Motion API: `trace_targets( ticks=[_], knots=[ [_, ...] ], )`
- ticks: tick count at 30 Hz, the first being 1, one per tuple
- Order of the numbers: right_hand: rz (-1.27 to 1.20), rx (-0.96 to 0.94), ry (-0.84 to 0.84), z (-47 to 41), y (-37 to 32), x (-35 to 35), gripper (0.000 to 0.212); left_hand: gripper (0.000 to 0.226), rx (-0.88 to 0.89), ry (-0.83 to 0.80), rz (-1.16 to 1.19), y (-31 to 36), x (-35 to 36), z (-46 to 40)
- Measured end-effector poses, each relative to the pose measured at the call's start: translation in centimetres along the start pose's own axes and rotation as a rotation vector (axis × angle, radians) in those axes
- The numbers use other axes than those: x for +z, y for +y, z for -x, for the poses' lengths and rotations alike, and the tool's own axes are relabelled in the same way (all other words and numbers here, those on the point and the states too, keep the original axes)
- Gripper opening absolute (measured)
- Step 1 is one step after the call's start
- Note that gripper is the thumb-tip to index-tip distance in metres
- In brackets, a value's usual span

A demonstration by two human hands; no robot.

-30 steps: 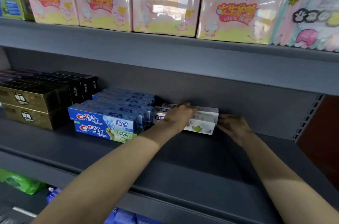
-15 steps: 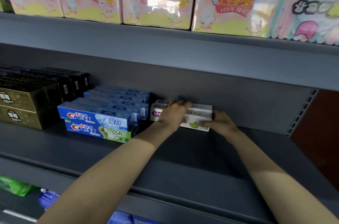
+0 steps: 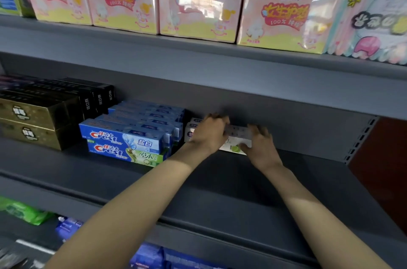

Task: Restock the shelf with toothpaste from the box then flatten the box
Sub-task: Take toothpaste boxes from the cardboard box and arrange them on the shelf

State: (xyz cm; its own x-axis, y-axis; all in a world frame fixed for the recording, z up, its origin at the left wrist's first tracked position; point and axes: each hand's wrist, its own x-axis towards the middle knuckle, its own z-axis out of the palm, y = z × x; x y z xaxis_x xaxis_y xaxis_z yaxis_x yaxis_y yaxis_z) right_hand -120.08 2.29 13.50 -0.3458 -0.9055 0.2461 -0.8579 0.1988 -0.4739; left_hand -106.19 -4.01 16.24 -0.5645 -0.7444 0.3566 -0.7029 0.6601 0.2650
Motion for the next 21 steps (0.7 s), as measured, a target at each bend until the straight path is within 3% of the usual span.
trace_targets(
  ticks=[5,9,13,17,21],
  knots=[
    [-0.065,-0.192,0.047,1.7,-5.0,-0.7,0.035,0.022,-0.05,0.203,0.138,-1.2,-4.2,3.8],
    [-0.178,-0.26,0.021,4.3,-10.5,-0.1,0.031,0.021,-0.182,0.248,0.126,-3.7,-7.8,7.8],
    [-0.244,-0.306,-0.038,7.6,-17.2,2.6,0.023,0.014,-0.288,0.309,0.458,-8.1,-11.3,13.7],
    [-0.302,-0.402,-0.103,12.1,-25.6,7.1,0.02,0.012,-0.378,0.363,0.392,-14.3,-14.6,21.7],
    [-0.293,-0.476,-0.176,17.5,-35.1,13.9,0.015,0.012,-0.48,0.364,0.123,-22.5,-17.2,31.0]
  ],
)
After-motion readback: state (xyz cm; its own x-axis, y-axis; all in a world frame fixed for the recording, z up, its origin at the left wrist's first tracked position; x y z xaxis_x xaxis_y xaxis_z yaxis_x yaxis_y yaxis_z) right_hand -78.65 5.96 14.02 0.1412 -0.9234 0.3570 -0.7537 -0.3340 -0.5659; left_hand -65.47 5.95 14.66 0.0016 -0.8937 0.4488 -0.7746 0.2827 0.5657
